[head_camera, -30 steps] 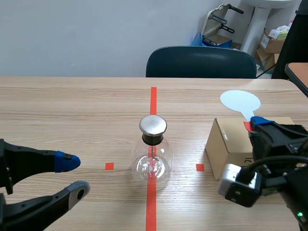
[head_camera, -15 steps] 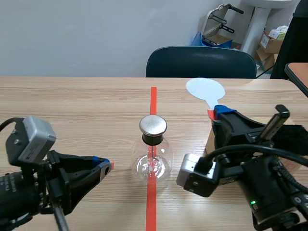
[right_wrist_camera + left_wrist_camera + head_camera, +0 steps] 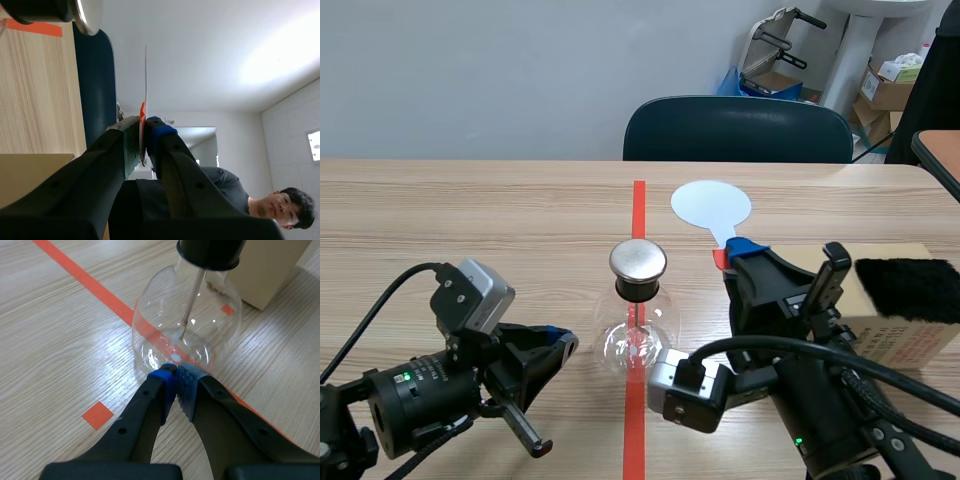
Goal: Do the electroscope experiment
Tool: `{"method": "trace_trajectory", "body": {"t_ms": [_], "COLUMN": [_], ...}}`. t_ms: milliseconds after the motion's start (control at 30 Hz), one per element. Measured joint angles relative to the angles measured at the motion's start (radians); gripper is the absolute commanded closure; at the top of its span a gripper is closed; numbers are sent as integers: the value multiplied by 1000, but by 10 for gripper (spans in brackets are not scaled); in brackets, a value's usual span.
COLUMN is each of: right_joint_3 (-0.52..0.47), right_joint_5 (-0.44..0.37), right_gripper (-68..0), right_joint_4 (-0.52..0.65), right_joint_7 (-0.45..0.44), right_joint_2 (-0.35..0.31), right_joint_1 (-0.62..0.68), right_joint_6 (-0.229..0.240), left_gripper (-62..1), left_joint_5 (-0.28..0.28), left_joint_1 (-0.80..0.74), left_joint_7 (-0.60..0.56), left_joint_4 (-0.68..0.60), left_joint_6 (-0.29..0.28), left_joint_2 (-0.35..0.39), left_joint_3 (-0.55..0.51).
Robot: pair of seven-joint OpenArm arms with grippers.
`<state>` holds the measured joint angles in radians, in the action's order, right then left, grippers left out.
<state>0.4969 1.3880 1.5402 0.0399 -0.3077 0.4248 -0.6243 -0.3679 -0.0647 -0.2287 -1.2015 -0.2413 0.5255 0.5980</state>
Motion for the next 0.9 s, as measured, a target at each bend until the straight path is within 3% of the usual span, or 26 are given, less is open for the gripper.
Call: {"method": "trace_trajectory", "body": {"t_ms": [333,467,900], "right_joint_3": [0,0,-3], "right_joint_5": [19,19,19], "right_gripper": [-15,-15,-15], "right_joint_4": [-4,-4,-4], "right_joint_7": [18,38,40], "right_joint_2": [0,0,0], "right_joint_1": [0,0,2], "right_joint_6": [4,38,37], "left_gripper": [-30,-30,-30], "left_joint_5": [0,0,0], "left_joint_1": [107,129,131], "left_joint_7": [-34,-53,-80], "left_joint_4": [178,228,246], "left_joint_6": [32,54,54], "left_joint_2": [-74,-88,-91], "left_joint_3": [53,72,72]}}
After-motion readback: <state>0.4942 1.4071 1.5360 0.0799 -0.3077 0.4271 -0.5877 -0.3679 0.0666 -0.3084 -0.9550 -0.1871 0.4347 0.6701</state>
